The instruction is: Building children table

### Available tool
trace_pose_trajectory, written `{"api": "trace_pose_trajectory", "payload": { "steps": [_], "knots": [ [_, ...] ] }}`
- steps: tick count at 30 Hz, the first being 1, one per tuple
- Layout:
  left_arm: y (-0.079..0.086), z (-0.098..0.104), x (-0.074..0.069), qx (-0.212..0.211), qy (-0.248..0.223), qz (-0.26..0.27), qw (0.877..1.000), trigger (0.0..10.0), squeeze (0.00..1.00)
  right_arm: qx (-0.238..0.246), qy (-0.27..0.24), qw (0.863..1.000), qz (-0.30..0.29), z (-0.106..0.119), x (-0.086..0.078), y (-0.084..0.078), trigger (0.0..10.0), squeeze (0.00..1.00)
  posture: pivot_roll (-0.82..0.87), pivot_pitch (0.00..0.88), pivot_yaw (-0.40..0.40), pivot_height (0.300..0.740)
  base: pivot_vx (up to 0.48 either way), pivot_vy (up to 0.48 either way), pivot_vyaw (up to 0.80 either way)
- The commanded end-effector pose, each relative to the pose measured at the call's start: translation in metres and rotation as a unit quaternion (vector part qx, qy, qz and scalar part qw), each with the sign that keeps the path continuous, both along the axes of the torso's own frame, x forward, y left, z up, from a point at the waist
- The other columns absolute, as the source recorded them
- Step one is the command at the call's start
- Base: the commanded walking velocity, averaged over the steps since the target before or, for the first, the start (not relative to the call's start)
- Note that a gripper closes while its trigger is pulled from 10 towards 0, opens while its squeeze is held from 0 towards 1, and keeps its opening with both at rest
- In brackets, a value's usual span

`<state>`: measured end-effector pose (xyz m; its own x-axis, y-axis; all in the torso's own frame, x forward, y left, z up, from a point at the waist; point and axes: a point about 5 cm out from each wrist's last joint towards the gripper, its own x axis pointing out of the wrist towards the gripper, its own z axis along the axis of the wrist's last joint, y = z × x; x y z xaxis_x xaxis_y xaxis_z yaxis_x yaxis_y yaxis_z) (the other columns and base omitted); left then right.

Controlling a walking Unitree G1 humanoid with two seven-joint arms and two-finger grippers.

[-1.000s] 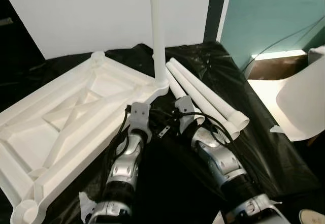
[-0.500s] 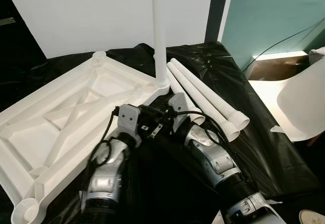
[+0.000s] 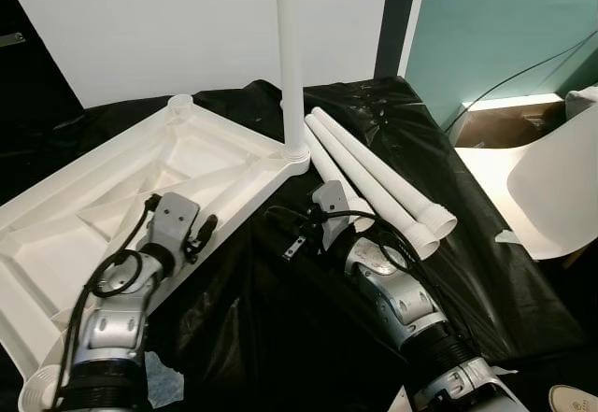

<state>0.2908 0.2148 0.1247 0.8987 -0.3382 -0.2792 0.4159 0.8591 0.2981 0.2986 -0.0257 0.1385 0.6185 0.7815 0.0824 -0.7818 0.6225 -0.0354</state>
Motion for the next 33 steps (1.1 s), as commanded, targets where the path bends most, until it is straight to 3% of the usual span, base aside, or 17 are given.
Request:
{"api": "trace_pose_trajectory", "payload": {
  "steps": [1, 2, 4, 6, 9, 16, 17, 18, 22, 30, 31, 32, 33],
  "knots": [
    [-0.004, -0.002, -0.007, -0.048, 0.030, -0.037, 0.998, 10.0, 0.37, -0.005, 0.006, 1.000, -0.004, -0.003, 0.001, -0.001, 10.0, 0.00, 0.13, 0.000, 0.045, 0.740, 0.000, 0.000, 0.00],
    [-0.008, 0.002, -0.011, -0.084, 0.037, -0.058, 0.994, 10.0, 0.37, -0.005, 0.006, 1.000, -0.005, -0.003, 0.001, -0.002, 10.0, 0.00, 0.13, 0.000, 0.045, 0.740, 0.000, 0.000, 0.00],
    [-0.008, 0.002, -0.011, -0.084, 0.037, -0.058, 0.994, 10.0, 0.37, -0.005, 0.006, 1.000, -0.005, -0.003, 0.001, -0.002, 10.0, 0.00, 0.13, 0.000, 0.045, 0.740, 0.000, 0.000, 0.00],
    [-0.011, 0.008, -0.016, -0.141, 0.043, -0.088, 0.985, 10.0, 0.36, -0.006, 0.005, 1.000, -0.007, -0.003, 0.002, -0.002, 10.0, 0.00, 0.13, 0.000, 0.047, 0.740, 0.000, 0.000, 0.00],
    [-0.012, 0.010, -0.018, -0.160, 0.053, -0.099, 0.981, 10.0, 0.35, -0.008, 0.005, 1.000, -0.007, -0.004, 0.002, -0.002, 10.0, 0.00, 0.13, 0.000, 0.046, 0.740, 0.000, 0.000, 0.00],
    [-0.013, 0.002, -0.021, -0.140, 0.086, -0.114, 0.980, 10.0, 0.32, -0.010, 0.004, 1.000, -0.006, -0.004, 0.001, -0.002, 10.0, 0.00, 0.13, 0.000, 0.043, 0.740, 0.000, 0.000, 0.00],
    [-0.012, -0.005, -0.020, -0.124, 0.100, -0.103, 0.982, 10.0, 0.24, -0.010, 0.004, 1.000, -0.005, -0.004, 0.001, -0.002, 10.0, 0.00, 0.13, 0.000, 0.041, 0.740, 0.000, 0.000, 0.00],
    [-0.007, -0.016, -0.016, -0.097, 0.120, -0.074, 0.985, 10.0, 0.00, -0.011, 0.004, 1.000, -0.004, -0.004, 0.001, -0.002, 10.0, 0.00, 0.13, 0.000, 0.041, 0.740, 0.000, 0.000, 0.00],
    [0.003, -0.033, -0.011, -0.041, 0.151, -0.016, 0.988, 10.0, 0.00, -0.011, 0.003, 1.000, -0.003, -0.004, 0.000, -0.001, 10.0, 0.00, 0.13, 0.000, 0.041, 0.740, 0.000, 0.000, 0.00],
    [0.001, -0.037, -0.008, -0.026, 0.153, 0.011, 0.988, 10.0, 0.00, -0.010, 0.005, 1.000, -0.004, -0.004, -0.001, -0.001, 10.0, 0.00, 0.13, 0.000, 0.044, 0.740, 0.000, 0.000, 0.00],
    [-0.002, -0.040, -0.010, -0.026, 0.162, 0.007, 0.986, 8.7, 0.00, -0.010, 0.005, 1.000, -0.004, -0.004, -0.001, -0.001, 10.0, 0.00, 0.13, 0.000, 0.044, 0.740, 0.000, 0.000, 0.00],
    [-0.007, -0.043, -0.011, -0.021, 0.169, 0.004, 0.985, 4.7, 0.00, -0.010, 0.005, 1.000, -0.004, -0.004, -0.001, 0.000, 10.0, 0.00, 0.13, 0.000, 0.042, 0.740, 0.000, 0.000, 0.00],
    [-0.009, -0.045, -0.012, -0.017, 0.174, 0.002, 0.985, 4.7, 0.00, -0.011, 0.005, 1.000, -0.003, -0.004, -0.001, 0.000, 10.0, 0.00, 0.13, 0.000, 0.042, 0.740, 0.000, 0.000, 0.00]
  ]
}}
